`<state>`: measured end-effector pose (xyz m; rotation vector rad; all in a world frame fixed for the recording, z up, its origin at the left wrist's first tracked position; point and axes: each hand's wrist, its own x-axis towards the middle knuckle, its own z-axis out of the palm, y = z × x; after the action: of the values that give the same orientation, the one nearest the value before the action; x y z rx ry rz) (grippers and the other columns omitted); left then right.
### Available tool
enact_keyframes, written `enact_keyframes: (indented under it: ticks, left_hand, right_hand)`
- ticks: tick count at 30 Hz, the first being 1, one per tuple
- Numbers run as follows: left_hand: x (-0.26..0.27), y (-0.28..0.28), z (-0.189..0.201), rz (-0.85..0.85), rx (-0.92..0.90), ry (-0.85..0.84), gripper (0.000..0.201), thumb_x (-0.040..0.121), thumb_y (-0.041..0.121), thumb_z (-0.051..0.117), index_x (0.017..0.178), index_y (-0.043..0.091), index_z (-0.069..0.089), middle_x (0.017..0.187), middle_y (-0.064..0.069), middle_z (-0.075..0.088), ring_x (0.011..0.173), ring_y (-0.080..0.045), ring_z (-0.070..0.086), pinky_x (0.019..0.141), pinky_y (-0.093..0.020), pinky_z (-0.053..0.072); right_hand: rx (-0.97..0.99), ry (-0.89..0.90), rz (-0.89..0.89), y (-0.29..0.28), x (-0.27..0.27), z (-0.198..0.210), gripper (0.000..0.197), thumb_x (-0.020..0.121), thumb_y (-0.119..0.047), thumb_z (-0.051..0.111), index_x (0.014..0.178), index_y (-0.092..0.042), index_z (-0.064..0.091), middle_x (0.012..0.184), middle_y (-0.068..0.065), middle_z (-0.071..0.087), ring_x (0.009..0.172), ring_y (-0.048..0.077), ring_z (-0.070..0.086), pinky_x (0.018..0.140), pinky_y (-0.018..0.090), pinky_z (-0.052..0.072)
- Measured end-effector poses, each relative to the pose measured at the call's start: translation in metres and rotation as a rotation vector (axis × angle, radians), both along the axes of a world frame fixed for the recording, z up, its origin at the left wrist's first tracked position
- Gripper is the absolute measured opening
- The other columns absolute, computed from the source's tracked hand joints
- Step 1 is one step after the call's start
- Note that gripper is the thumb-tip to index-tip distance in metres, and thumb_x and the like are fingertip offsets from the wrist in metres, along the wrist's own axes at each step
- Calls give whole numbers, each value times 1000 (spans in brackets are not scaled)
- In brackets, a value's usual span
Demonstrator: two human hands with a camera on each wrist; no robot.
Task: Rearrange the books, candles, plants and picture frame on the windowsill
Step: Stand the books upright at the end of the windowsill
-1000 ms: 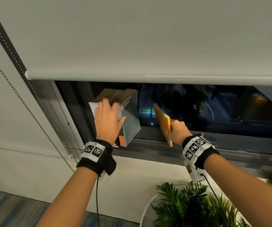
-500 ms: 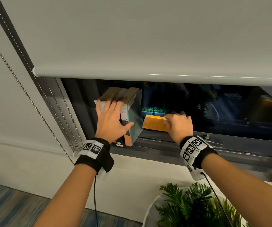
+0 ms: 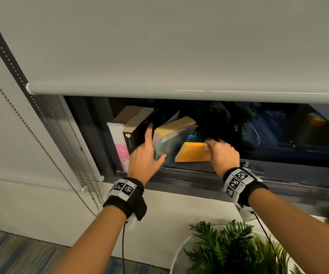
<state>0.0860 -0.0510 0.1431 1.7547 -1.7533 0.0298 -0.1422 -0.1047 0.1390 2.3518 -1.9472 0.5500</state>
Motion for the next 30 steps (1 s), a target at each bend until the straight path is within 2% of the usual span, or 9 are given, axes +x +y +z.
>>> enact_keyframes:
  ticks: [3, 5, 10, 13, 15, 18, 22, 26, 30]
  left_hand:
    - [-2, -7, -9, 10, 166, -151, 53, 83, 47, 67, 125, 21, 49, 109, -5, 68, 97, -27, 66, 76, -36, 54]
    - [-6, -8, -16, 11, 194, -197, 41, 85, 47, 64, 115, 20, 57, 110, -4, 68, 98, -25, 66, 74, -34, 53]
    - [-16, -8, -14, 20, 96, -255, 37, 88, 42, 60, 120, 23, 58, 112, -1, 67, 95, -26, 66, 72, -35, 50]
    - [-19, -9, -6, -11, -18, -288, 47, 84, 32, 65, 129, 23, 54, 122, 3, 63, 94, -26, 67, 67, -34, 51]
    - [-23, -8, 0, -70, -152, -310, 54, 74, 22, 74, 125, 19, 59, 117, 1, 65, 89, -23, 69, 61, -31, 53]
    - [-27, -9, 11, -116, -321, -341, 61, 62, 7, 79, 120, 13, 63, 110, -6, 68, 98, -25, 66, 79, -37, 55]
    - [-26, -19, 24, -162, -401, -550, 58, 63, -3, 67, 119, 12, 63, 118, -8, 65, 112, -30, 58, 106, -45, 37]
    - [-18, -22, 16, -212, -375, -684, 44, 69, -2, 64, 111, 9, 67, 112, -11, 67, 106, -30, 61, 103, -42, 37]
    - [-10, -17, 8, -194, -296, -732, 37, 69, 6, 75, 106, 6, 69, 109, -12, 68, 102, -30, 63, 98, -43, 44]
  right_hand:
    - [29, -60, -48, 1, -5, 3, 26, 98, -20, 41, 122, -27, 48, 103, 14, 62, 89, 38, 62, 64, 34, 38]
    - [51, -76, -77, 3, -11, 5, 27, 97, -16, 40, 121, -26, 46, 94, 15, 62, 86, 40, 61, 63, 34, 38]
    - [64, -219, -51, 7, -23, 14, 22, 95, -22, 44, 116, -17, 46, 93, 18, 63, 89, 43, 61, 69, 40, 45]
    - [-18, -389, -88, 10, -27, 27, 22, 85, -29, 51, 104, -17, 52, 80, 12, 58, 78, 36, 56, 67, 33, 42]
    - [-69, -476, -118, 11, -30, 34, 25, 81, -37, 49, 98, -19, 53, 77, 11, 56, 74, 34, 54, 66, 31, 40]
    - [-126, -542, -148, 9, -39, 37, 31, 82, -50, 44, 87, -20, 51, 79, 12, 64, 78, 38, 61, 66, 30, 40]
    - [-124, -492, -155, 13, -50, 40, 13, 82, -29, 56, 85, -16, 57, 78, 12, 66, 80, 39, 62, 68, 27, 38]
    - [-120, -472, -76, 21, -50, 41, 11, 81, -15, 58, 93, -15, 59, 82, 14, 67, 79, 37, 64, 69, 32, 50]
    - [-205, -373, 42, 29, -36, 43, 11, 87, -14, 54, 96, -11, 57, 81, 14, 65, 76, 36, 63, 62, 30, 44]
